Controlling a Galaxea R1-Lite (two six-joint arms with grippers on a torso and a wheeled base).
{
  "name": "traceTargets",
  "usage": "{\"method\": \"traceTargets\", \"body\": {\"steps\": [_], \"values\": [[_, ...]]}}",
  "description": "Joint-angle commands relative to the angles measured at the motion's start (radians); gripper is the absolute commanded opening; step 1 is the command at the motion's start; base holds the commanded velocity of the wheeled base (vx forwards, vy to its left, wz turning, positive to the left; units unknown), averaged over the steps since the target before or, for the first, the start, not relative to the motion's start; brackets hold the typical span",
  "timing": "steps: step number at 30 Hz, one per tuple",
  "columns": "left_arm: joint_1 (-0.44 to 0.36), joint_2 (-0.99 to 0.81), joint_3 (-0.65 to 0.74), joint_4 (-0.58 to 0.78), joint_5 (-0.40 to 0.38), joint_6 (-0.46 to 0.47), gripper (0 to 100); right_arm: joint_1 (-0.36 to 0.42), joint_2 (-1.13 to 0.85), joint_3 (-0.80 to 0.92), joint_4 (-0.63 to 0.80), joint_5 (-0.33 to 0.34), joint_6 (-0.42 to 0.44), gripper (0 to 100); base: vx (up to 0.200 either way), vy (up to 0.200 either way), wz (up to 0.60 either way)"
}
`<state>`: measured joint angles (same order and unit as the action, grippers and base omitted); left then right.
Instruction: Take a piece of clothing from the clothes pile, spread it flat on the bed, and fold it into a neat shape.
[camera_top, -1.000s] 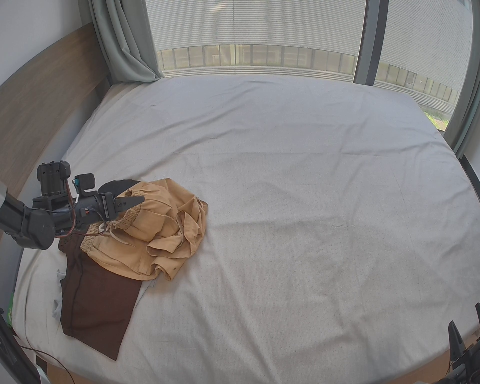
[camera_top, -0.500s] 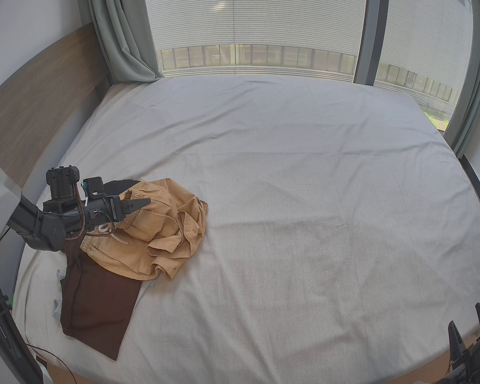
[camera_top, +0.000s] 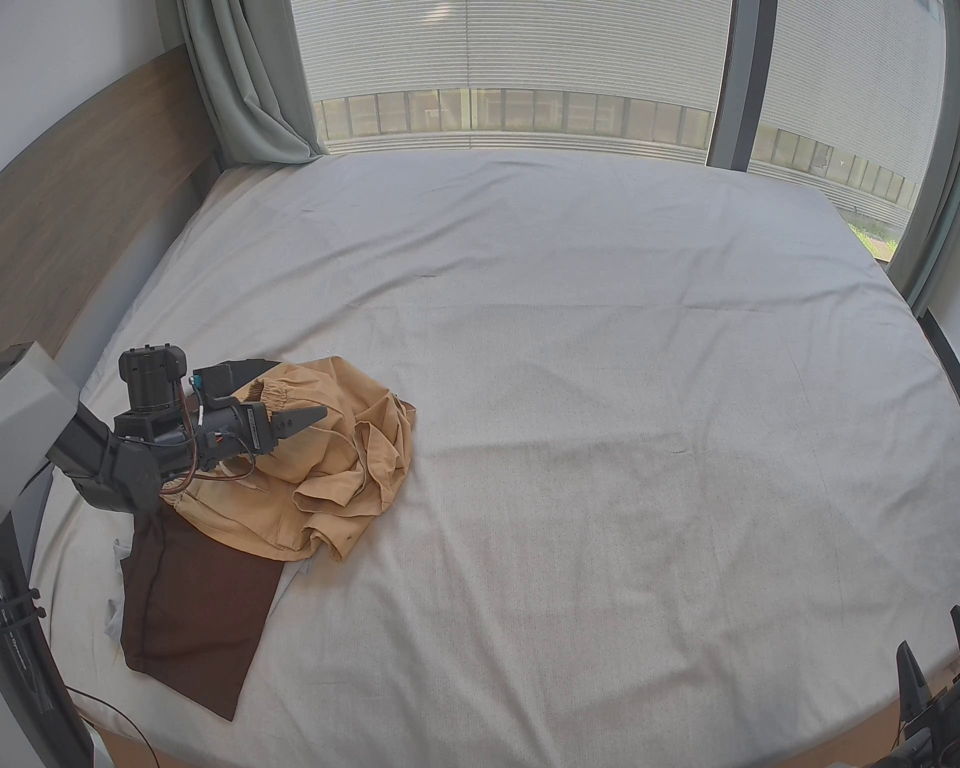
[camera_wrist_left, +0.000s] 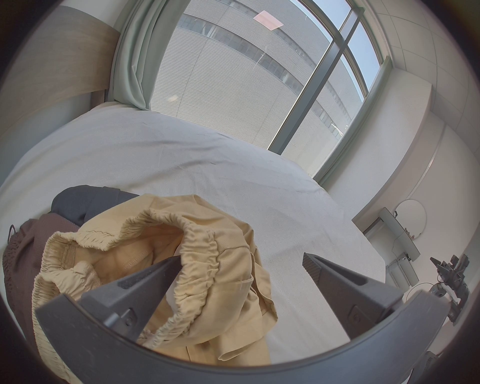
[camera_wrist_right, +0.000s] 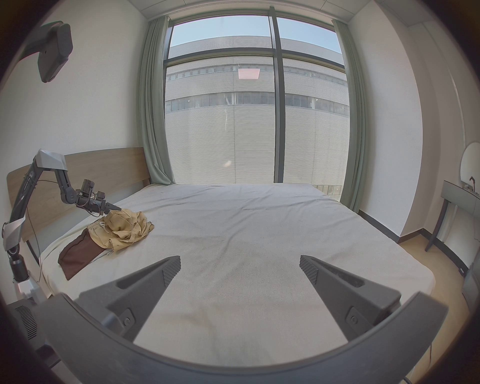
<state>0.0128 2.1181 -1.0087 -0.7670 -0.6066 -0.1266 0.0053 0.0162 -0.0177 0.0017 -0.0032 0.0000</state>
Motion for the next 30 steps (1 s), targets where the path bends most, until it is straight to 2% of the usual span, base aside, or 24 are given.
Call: {"method": "traceTargets", "body": {"steps": [1,2,3,16,23,26,30], "values": [[0.001,0.019,-0.005,0.0,0.002,-0.001,100,0.001,-0.016,0.018,0.0,0.0,0.0,100,0.0,0.0,0.0],[0.004,0.02,-0.008,0.0,0.001,-0.001,100,0.001,-0.016,0.018,0.0,0.0,0.0,100,0.0,0.0,0.0],[0.004,0.02,-0.01,0.0,0.001,-0.001,0,0.001,-0.016,0.018,0.0,0.0,0.0,100,0.0,0.0,0.0],[0.012,-0.023,0.038,0.003,-0.004,-0.015,0,0.001,-0.016,0.018,0.0,0.0,0.002,100,0.0,0.0,0.0],[0.001,-0.167,0.154,0.0,-0.002,-0.099,0,0.001,-0.016,0.018,0.0,0.0,0.003,100,0.0,0.0,0.0],[0.0,-0.25,0.217,0.0,0.005,-0.163,0,0.001,-0.016,0.018,0.0,0.0,0.003,100,0.0,0.0,0.0],[0.0,-0.302,0.259,-0.003,0.008,-0.186,0,0.001,-0.016,0.018,0.0,0.0,0.003,100,0.0,0.0,0.0]]}}
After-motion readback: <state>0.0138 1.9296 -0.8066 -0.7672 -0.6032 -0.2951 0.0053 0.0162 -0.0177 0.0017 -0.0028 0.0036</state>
